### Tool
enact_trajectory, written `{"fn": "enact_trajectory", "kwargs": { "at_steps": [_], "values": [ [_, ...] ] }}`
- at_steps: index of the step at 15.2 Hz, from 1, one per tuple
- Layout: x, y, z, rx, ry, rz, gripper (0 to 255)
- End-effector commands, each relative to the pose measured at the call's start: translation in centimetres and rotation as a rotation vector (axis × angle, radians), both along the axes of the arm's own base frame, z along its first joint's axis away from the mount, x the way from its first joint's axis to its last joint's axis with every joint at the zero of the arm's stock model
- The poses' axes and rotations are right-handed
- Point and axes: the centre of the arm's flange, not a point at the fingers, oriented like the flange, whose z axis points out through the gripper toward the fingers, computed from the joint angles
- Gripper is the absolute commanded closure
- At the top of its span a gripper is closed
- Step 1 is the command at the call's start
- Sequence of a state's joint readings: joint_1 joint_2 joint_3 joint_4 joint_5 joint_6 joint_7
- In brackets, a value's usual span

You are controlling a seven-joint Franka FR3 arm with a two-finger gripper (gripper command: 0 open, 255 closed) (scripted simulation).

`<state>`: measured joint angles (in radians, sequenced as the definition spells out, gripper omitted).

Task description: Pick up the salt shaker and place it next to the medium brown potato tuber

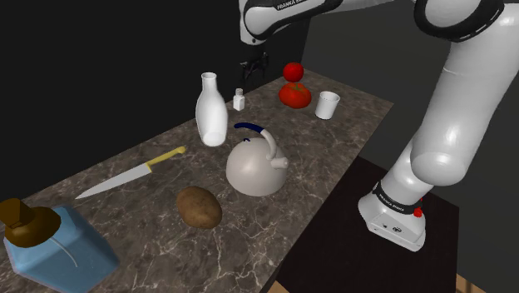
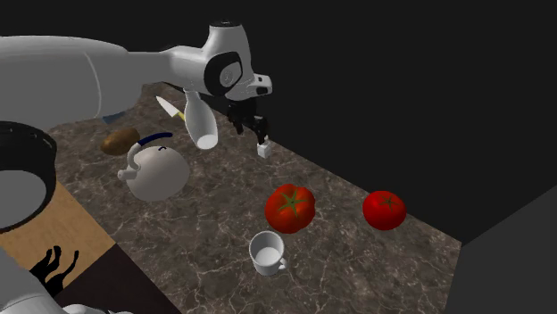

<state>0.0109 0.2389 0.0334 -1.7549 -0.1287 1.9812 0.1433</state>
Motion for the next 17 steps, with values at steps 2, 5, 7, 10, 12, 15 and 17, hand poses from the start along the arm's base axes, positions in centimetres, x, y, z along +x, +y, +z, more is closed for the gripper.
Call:
{"fn": "enact_trajectory", "kwargs": {
  "at_steps": [2, 5, 7, 10, 12, 15, 17],
  "values": [
    [3.9, 0.7, -1.5, -0.004, 0.002, 0.009, 0],
    [6.5, 1.1, -2.6, -0.006, 0.004, 0.015, 0],
    [6.5, 1.0, -3.7, -0.006, 0.004, 0.015, 0],
    [6.5, 0.8, -5.2, -0.006, 0.004, 0.015, 0],
    [6.5, 0.7, -6.6, -0.006, 0.004, 0.015, 0],
    [6.5, 0.7, -6.6, -0.006, 0.004, 0.015, 0],
    [6.5, 0.7, -6.6, -0.006, 0.004, 0.015, 0]
  ]
}}
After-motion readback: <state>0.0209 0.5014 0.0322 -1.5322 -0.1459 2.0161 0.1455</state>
